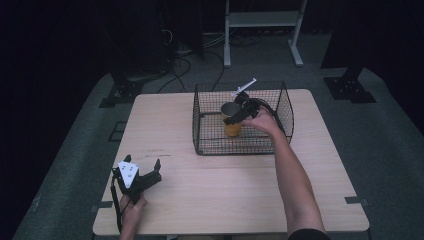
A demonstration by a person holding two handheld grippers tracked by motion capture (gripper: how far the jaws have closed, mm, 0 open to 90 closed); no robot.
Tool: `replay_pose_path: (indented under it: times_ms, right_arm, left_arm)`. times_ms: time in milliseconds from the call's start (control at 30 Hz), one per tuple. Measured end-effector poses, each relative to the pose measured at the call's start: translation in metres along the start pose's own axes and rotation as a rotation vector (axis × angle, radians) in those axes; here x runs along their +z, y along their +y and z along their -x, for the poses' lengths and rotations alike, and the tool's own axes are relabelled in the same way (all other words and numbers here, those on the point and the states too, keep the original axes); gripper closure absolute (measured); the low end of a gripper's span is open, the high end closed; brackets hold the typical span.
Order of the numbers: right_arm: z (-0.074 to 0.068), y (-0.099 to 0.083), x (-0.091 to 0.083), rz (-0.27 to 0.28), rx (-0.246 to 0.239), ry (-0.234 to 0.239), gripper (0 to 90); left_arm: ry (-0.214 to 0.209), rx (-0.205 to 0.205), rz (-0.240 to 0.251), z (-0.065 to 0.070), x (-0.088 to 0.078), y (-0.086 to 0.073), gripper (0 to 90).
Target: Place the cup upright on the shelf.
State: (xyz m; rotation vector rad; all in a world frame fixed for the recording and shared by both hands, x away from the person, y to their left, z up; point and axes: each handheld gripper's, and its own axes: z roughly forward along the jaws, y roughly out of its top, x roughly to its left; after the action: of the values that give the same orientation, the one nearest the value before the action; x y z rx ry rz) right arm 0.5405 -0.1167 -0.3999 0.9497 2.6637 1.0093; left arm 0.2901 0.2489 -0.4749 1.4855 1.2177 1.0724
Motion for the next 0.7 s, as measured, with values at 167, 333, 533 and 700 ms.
replay_pose_path:
  times_ms: [167, 333, 533, 700]
  right_arm:
    - [0.0, -0.001, 0.0, -0.006, -0.004, -0.006, 8.4]
    - [-0.001, 0.0, -0.002, -0.002, -0.011, -0.025, 3.4]
    - [-0.001, 0.002, -0.007, 0.013, -0.009, -0.032, 2.1]
    - [0.0, 0.003, -0.013, 0.033, -0.001, -0.026, 1.9]
  left_arm:
    - [0.001, 0.002, 0.0, 0.0, 0.0, 0.0, 0.8]
    - [0.001, 0.001, 0.0, 0.0, 0.0, 0.0, 0.8]
    - [0.002, 0.001, 0.0, 0.0, 0.001, 0.0, 0.8]
    - [0.002, 0.001, -0.001, 0.0, 0.001, 0.0, 0.8]
